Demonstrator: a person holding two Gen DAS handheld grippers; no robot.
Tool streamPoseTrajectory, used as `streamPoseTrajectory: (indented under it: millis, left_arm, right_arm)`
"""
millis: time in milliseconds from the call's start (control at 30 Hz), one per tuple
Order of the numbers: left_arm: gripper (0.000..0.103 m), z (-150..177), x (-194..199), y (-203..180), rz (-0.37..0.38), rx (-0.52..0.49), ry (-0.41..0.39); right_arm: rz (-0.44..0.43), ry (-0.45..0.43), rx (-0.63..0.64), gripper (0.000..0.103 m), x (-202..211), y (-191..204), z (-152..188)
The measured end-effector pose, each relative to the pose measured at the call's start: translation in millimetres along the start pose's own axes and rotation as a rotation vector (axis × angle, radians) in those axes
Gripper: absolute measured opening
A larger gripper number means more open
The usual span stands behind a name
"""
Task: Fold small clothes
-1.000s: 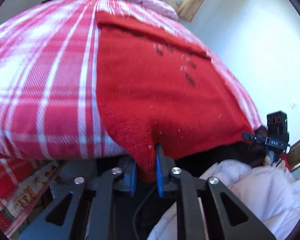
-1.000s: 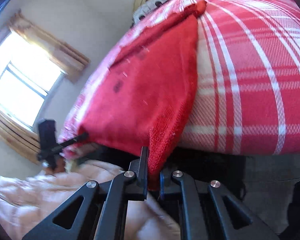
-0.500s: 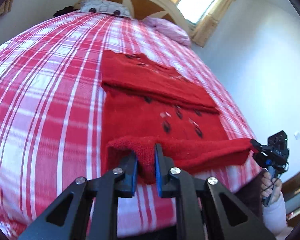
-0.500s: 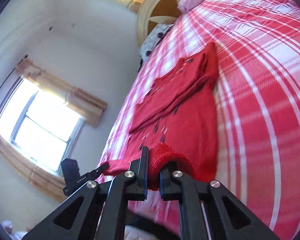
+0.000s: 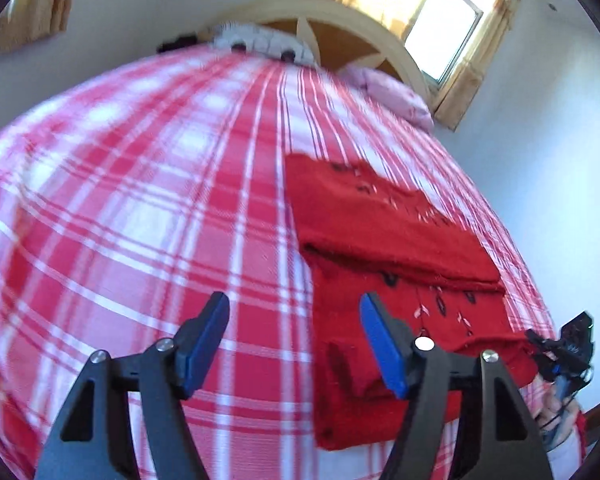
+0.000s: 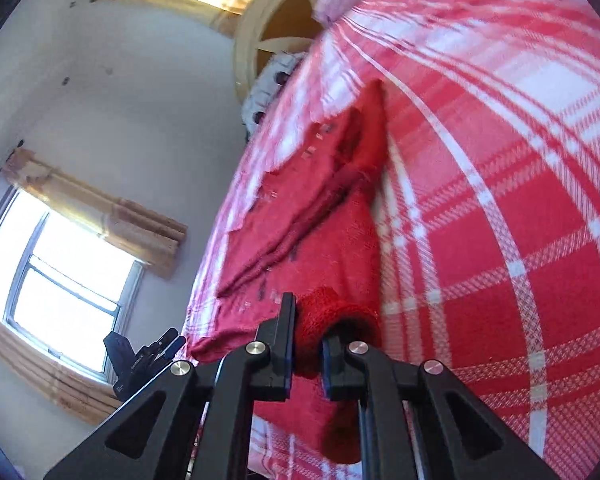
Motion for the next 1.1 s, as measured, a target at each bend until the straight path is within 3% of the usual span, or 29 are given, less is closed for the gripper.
streamPoseTrajectory:
  millis: [67,133,167,233,300,533,633,700,900,1100]
  left_arm:
    - [0.071,3,3,-8,-0.007,-0.101,-0.013]
    - [0.071,6,0,-18,-0.041,-0.22,-0.014]
    - [0.071,10,-2,-24,-0.076,-0.311,-0.008]
    - [0.071,21,-6,-35,-0.143,-0.475,0.007]
    - [0.071,29,-11,-38,-0.167,-0.569,0.031]
    - [0.071,40,-33,-64,-0.074,-0.769,0.131]
    - [0.072,32,-49,-71,-0.051,-0.762,0.15]
    - [0.072,18,-60,-71,-0.024,-0.697,0.15]
    - [0.073,2,-82,-64,0.014,-0.521,0.154]
    - [0.07,8,-92,-64,0.069,-0.416,0.164]
  right_arm:
    - [-0.019,-0.026,0.035,0.018,7,11,0]
    - [-0.03,-0.06,0.051,0.057,12,20,0]
    - [-0.025,-0.081,0.06,0.064,15,23,1]
    - [-0.009,-0.102,0.067,0.066,21,26,4]
    - [-0.011,-0.116,0.058,0.066,28,26,4]
    - [0.017,-0.154,0.05,0.066,51,16,15]
    - [0.037,-0.163,0.069,0.066,54,15,19]
    - [0.06,-0.171,0.09,0.066,55,16,21]
    - [0.2,-0.164,0.212,0.066,47,21,22]
    - [0.338,-0.152,0.298,0.066,28,18,15]
Point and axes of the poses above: each gripper's, at about its wrist camera, not at the fingertips, and x roughly against the way its jaws point, y to its left, z to its underside, the point moved 3 cm from there along -x, roughly the way its jaws point, and after that the axes turned 5 degrees about z, right-handed, at the moved point
